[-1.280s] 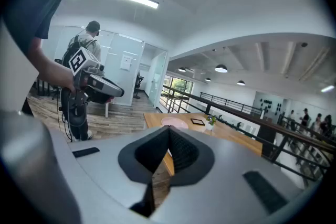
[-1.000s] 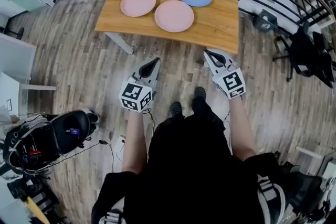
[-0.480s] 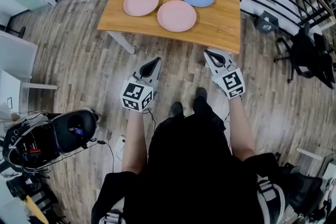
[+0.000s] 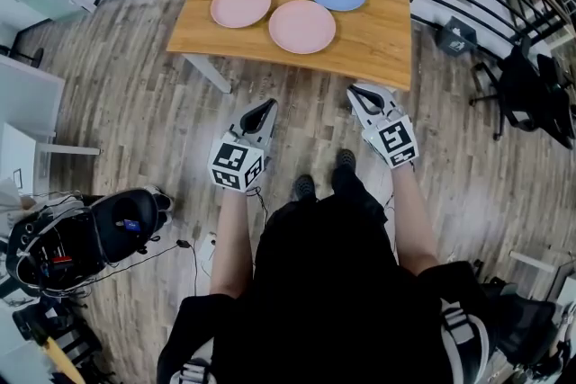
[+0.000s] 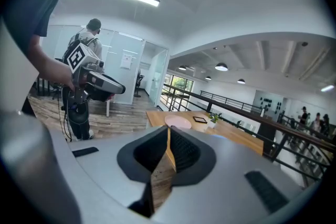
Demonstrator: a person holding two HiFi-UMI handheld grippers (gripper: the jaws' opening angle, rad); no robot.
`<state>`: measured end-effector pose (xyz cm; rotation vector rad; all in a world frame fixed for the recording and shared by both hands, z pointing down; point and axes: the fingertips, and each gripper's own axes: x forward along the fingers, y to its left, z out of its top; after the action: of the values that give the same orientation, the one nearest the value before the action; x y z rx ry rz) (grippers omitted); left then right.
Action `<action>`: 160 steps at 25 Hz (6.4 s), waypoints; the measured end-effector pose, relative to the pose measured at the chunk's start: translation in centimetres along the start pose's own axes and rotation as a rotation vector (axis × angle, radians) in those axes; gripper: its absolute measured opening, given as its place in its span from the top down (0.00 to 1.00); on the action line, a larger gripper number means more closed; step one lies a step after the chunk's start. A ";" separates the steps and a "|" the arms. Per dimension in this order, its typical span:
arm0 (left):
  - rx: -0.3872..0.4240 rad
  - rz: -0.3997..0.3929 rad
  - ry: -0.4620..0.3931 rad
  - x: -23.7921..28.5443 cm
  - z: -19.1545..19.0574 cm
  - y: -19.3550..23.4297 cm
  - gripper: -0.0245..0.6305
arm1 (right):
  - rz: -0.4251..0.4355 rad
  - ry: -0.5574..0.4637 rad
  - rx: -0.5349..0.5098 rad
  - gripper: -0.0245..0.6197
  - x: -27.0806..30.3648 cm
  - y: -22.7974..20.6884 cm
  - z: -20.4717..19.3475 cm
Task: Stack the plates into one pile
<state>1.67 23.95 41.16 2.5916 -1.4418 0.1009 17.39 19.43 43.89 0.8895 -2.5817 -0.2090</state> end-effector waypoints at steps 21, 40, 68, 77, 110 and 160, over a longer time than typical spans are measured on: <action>-0.034 0.020 -0.054 -0.6 0.3 2.6 0.74 | -0.017 0.023 0.010 0.66 2.0 -0.2 -0.4; -0.027 0.007 -0.008 1.4 -0.4 3.3 0.67 | -0.011 0.017 0.058 0.66 3.8 -2.3 -1.7; -0.068 0.069 0.066 9.7 -0.3 7.2 0.67 | 0.109 0.080 0.082 0.66 10.6 -9.0 -5.4; -0.076 0.088 0.080 13.1 -0.1 8.4 0.67 | 0.159 0.106 0.066 0.66 12.6 -10.9 -6.3; -0.174 0.323 0.119 19.2 -1.9 12.8 0.67 | 0.477 0.164 -0.003 0.66 22.1 -13.9 -11.1; -0.277 0.294 0.144 18.4 -8.9 16.6 0.67 | 0.621 0.443 -0.198 0.67 29.2 -5.4 -22.7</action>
<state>-2.43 1.61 54.46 2.1003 -1.6429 0.1132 8.89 -3.07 72.50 0.0286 -2.2352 -0.0719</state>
